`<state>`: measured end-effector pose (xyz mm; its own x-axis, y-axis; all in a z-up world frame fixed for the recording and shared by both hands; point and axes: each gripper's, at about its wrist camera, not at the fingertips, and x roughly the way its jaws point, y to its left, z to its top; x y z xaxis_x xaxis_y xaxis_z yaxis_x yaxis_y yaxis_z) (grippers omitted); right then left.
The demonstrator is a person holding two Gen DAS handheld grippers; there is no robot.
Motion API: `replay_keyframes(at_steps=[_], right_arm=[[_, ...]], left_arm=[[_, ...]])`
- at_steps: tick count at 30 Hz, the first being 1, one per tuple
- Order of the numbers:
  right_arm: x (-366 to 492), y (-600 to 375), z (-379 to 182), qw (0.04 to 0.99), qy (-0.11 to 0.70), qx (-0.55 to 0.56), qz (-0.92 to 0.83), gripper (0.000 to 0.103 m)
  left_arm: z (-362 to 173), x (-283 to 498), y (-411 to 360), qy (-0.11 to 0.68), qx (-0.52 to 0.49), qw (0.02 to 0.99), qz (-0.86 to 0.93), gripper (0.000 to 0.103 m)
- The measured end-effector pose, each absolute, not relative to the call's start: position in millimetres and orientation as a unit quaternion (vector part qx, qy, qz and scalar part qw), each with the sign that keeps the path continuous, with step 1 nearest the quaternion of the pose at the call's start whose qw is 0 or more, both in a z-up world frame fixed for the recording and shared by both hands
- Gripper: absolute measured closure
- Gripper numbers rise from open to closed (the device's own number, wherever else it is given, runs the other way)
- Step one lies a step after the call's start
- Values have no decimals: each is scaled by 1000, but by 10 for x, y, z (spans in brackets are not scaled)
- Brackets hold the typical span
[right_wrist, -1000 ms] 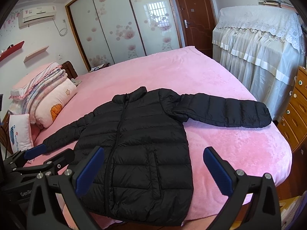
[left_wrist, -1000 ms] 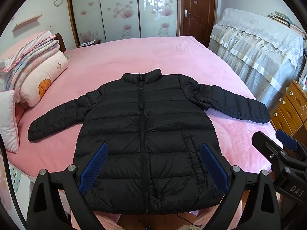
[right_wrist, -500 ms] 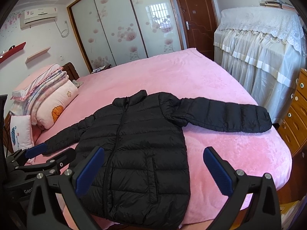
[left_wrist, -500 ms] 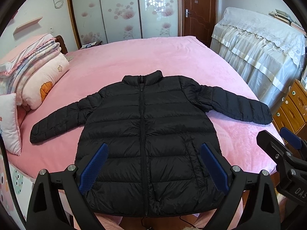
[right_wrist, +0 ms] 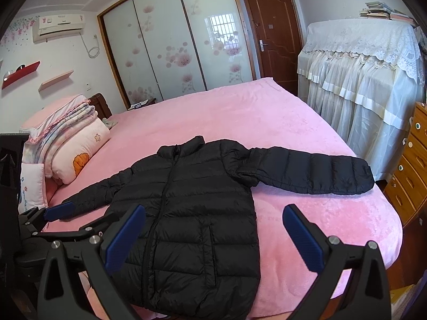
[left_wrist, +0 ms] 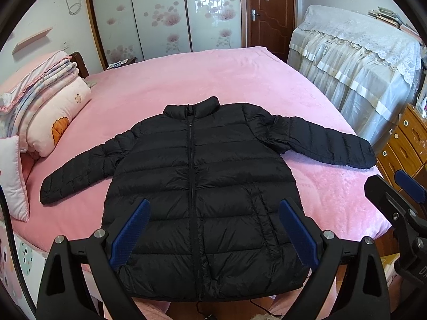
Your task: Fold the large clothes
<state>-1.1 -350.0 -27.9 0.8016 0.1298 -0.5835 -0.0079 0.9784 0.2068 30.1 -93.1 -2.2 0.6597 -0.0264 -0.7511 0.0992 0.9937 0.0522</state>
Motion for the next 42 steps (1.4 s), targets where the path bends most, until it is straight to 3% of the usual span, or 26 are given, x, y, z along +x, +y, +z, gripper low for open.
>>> replay_keyframes(at_steps=[19,42], right_arm=[[-16,-3764,-112,954,280,104,10,0],[-32,-4676,561,973,189,65,-116,0]], left_arm=[[263,460,-1049,380,47,923,-36,7],[948,1002,-1795,287,78,952,-67,3]])
